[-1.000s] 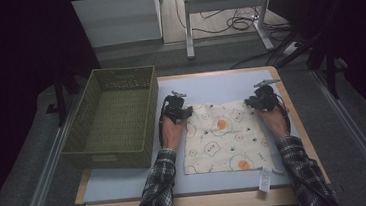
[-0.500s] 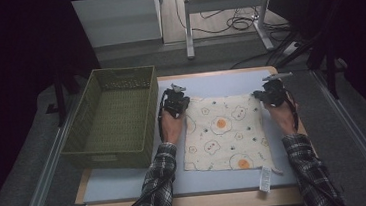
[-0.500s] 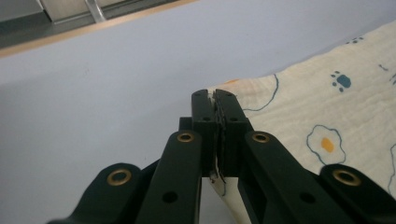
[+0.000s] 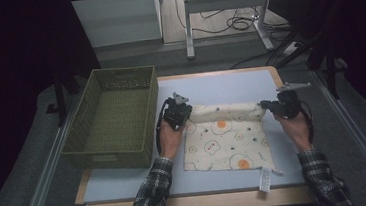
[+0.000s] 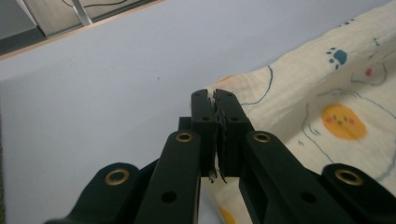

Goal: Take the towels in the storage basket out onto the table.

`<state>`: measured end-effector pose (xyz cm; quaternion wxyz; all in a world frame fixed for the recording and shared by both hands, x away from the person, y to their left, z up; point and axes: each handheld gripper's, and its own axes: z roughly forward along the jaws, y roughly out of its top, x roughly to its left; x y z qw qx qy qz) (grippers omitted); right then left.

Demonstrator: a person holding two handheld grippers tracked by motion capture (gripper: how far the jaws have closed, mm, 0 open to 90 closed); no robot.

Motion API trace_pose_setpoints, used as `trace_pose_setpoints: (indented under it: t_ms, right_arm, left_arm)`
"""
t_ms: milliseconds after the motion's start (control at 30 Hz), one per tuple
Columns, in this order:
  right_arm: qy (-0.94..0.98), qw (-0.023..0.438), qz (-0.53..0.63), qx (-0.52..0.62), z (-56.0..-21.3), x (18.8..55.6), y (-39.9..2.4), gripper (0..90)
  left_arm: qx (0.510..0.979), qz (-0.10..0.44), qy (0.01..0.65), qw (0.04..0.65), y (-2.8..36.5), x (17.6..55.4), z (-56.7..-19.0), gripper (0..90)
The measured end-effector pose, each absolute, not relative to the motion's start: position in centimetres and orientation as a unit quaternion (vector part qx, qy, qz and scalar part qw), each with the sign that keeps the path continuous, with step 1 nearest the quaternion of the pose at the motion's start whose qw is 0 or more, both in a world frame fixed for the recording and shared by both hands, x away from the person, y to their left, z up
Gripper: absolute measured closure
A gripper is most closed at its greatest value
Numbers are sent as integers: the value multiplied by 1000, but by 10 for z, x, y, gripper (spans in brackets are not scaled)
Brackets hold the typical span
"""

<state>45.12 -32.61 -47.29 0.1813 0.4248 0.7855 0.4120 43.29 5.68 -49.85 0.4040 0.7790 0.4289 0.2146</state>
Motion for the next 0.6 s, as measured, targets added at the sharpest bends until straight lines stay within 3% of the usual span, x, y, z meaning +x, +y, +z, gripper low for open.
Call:
trace_pose_setpoints:
  t_ms: [600]
  right_arm:
    - [796,157,430,397,-482,371,-338,890]
  left_arm:
    - [784,192,395,439,68,362,-512,872]
